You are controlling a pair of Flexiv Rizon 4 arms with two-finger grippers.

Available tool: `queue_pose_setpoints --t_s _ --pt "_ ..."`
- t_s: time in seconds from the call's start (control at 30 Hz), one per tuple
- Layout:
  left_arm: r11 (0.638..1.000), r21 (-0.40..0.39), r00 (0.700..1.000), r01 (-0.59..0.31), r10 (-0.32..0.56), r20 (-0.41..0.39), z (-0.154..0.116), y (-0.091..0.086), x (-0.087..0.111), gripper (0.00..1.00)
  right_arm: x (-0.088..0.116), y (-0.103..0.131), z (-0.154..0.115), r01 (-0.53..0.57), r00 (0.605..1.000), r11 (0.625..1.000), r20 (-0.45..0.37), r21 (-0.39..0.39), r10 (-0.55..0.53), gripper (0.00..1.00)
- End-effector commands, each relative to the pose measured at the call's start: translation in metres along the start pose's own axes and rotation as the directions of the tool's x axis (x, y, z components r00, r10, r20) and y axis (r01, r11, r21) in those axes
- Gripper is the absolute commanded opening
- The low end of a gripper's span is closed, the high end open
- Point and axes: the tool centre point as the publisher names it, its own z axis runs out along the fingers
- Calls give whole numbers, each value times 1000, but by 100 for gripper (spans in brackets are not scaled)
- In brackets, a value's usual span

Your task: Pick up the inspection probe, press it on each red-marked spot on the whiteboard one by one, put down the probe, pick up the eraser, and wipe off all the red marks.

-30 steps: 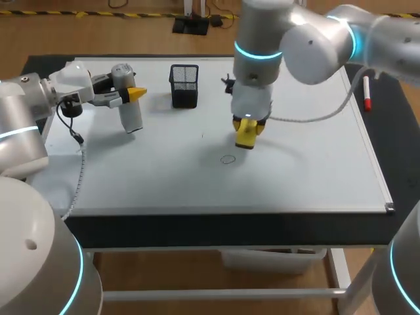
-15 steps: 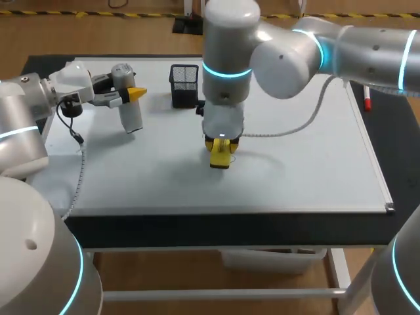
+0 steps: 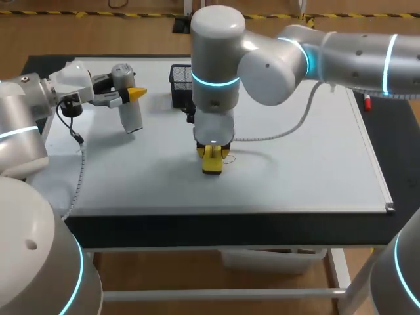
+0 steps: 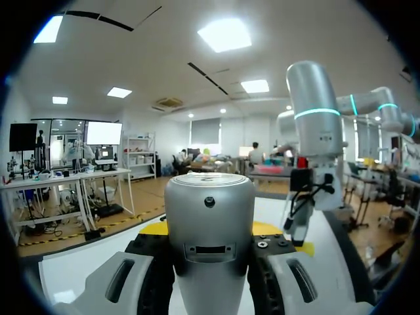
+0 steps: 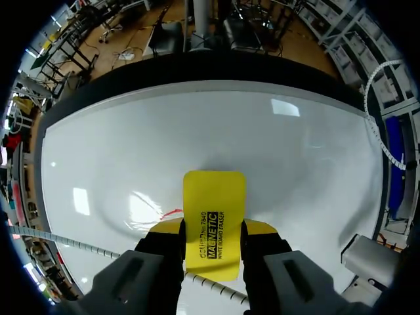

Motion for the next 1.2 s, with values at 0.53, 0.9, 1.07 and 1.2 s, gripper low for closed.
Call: queue_pose_setpoints --t_s 0.53,0.9,1.07,1.2 --pt "1000 -1 1000 0 0 -1 -1 -2 0 0 11 -4 10 -6 1000 1000 -22 -19 6 0" --pt "1000 -1 1000 0 0 -1 -1 -2 0 0 40 -5 9 -74 997 997 -14 0 74 0" --pt "1000 -1 1000 0 0 -1 -1 -2 0 0 55 -5 7 -112 994 994 -12 6 112 0" --pt "1000 -1 1000 0 0 -1 -1 -2 0 0 64 -4 7 -128 992 992 -16 9 128 0"
